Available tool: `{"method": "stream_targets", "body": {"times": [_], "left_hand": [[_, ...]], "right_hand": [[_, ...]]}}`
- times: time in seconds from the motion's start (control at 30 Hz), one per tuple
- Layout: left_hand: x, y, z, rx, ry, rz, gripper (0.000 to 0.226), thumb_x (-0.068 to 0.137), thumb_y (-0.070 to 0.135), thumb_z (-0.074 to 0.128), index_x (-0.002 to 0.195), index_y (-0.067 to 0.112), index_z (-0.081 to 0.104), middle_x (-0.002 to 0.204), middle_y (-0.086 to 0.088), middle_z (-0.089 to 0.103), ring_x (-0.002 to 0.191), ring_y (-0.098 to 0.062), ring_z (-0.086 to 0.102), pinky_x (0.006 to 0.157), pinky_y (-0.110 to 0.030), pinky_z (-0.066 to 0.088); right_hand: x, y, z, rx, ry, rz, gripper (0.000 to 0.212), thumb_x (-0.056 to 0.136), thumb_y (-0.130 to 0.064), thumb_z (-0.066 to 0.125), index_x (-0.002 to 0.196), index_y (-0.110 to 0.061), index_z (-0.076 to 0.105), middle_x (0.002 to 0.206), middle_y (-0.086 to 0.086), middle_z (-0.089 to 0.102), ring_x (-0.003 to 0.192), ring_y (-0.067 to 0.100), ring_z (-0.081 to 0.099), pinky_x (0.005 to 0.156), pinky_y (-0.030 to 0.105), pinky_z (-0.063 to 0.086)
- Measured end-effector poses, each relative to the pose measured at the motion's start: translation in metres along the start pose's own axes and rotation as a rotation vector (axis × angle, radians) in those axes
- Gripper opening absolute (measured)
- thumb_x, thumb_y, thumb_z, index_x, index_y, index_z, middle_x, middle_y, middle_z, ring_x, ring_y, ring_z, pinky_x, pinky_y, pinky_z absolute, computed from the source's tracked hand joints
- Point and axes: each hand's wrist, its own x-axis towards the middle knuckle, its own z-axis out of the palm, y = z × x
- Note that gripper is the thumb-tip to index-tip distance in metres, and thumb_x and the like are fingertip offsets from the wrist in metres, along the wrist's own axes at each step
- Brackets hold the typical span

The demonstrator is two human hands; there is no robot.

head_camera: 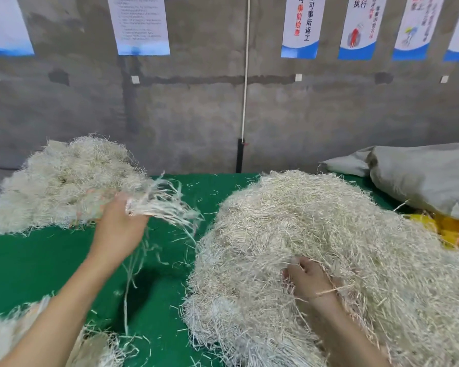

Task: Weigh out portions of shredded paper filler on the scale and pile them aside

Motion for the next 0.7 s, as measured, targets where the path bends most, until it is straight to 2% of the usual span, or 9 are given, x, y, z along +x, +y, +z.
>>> {"method": "stream_targets", "body": {"times": [0.1,0.17,0.23,0.33,0.43,0.53,0.57,0.63,0.7], "left_hand": [[-0.019,0.003,0.024,-0.114,-0.110,-0.103,0.079,0.086,0.000,0.053,0.153,0.033,0.025,0.092,0.001,0.066,0.039,-0.005,0.040,0.036,-0.023,0.036],[-0.025,0.004,0.034,-0.160,-0.152,-0.157,0.084,0.083,-0.003,0.051,0.153,0.033,0.022,0.108,0.006,0.063,0.039,-0.003,0.039,0.037,-0.022,0.037],[-0.031,0.011,0.043,-0.212,-0.175,-0.168,0.083,0.083,-0.005,0.050,0.153,0.031,0.024,0.122,0.006,0.060,0.039,-0.003,0.038,0.036,-0.021,0.038],[-0.042,0.027,0.045,-0.322,-0.184,-0.140,0.073,0.083,-0.009,0.048,0.142,0.034,0.042,0.090,0.010,0.063,0.048,-0.005,0.048,0.042,-0.022,0.041],[-0.058,0.041,0.038,-0.384,-0.237,-0.051,0.048,0.085,-0.005,0.052,0.082,0.042,0.061,0.072,0.015,0.062,0.074,-0.014,0.053,0.064,-0.031,0.044],[-0.076,0.043,0.029,-0.397,-0.349,0.000,0.025,0.089,0.004,0.055,0.073,0.023,0.061,0.067,0.007,0.064,0.063,-0.008,0.058,0.061,-0.025,0.048],[-0.081,0.041,0.028,-0.393,-0.399,-0.025,0.021,0.088,0.003,0.054,0.078,0.019,0.064,0.068,0.005,0.064,0.064,-0.010,0.058,0.061,-0.025,0.049],[-0.088,0.035,0.028,-0.247,-0.484,-0.046,0.018,0.082,0.015,0.056,0.098,0.012,0.064,0.078,0.000,0.066,0.075,-0.018,0.060,0.069,-0.033,0.052],[-0.094,0.027,0.031,0.012,-0.603,-0.057,0.064,0.071,0.046,0.057,0.125,0.013,0.055,0.114,-0.004,0.065,0.105,-0.026,0.063,0.091,-0.046,0.053]], "right_hand": [[-0.020,-0.017,0.003,-0.308,-0.131,-0.255,0.067,0.092,-0.048,0.060,0.150,-0.031,0.031,0.138,-0.011,0.051,0.125,0.023,0.056,0.101,0.035,0.048],[-0.033,-0.029,0.000,-0.566,-0.124,-0.411,0.072,0.091,-0.056,0.055,0.152,-0.036,0.024,0.137,-0.024,0.035,0.123,0.008,0.053,0.099,0.025,0.045],[-0.053,-0.046,-0.008,-0.662,0.004,-0.558,0.060,0.090,-0.062,0.047,0.146,-0.043,0.033,0.123,-0.034,0.037,0.096,-0.008,0.058,0.082,0.009,0.044],[-0.075,-0.066,-0.025,-0.362,0.053,-0.675,0.025,0.090,-0.056,0.049,0.109,-0.046,0.061,0.101,-0.033,0.065,0.085,-0.009,0.062,0.069,0.009,0.045],[-0.094,-0.059,-0.035,-0.269,-0.288,-0.563,0.028,0.087,-0.063,0.051,0.100,-0.046,0.068,0.101,-0.027,0.068,0.092,-0.007,0.064,0.080,0.016,0.051],[-0.110,-0.021,-0.034,-0.538,-0.680,-0.370,0.062,0.070,-0.087,0.055,0.127,-0.075,0.032,0.122,-0.064,0.027,0.108,-0.033,0.040,0.107,0.018,0.036],[-0.117,-0.008,-0.032,-0.579,-0.747,-0.279,0.076,0.066,-0.086,0.061,0.128,-0.081,0.018,0.125,-0.067,0.011,0.116,-0.032,0.030,0.114,0.025,0.026],[-0.127,0.006,-0.016,-0.634,-0.807,-0.218,0.078,0.071,-0.083,0.056,0.132,-0.080,0.007,0.144,-0.051,-0.003,0.144,-0.006,0.015,0.122,0.043,0.006],[-0.145,0.021,0.003,-0.632,-0.687,-0.312,0.084,0.068,-0.096,0.031,0.145,-0.065,0.012,0.160,-0.024,0.006,0.152,0.017,0.008,0.122,0.049,0.002]]}}
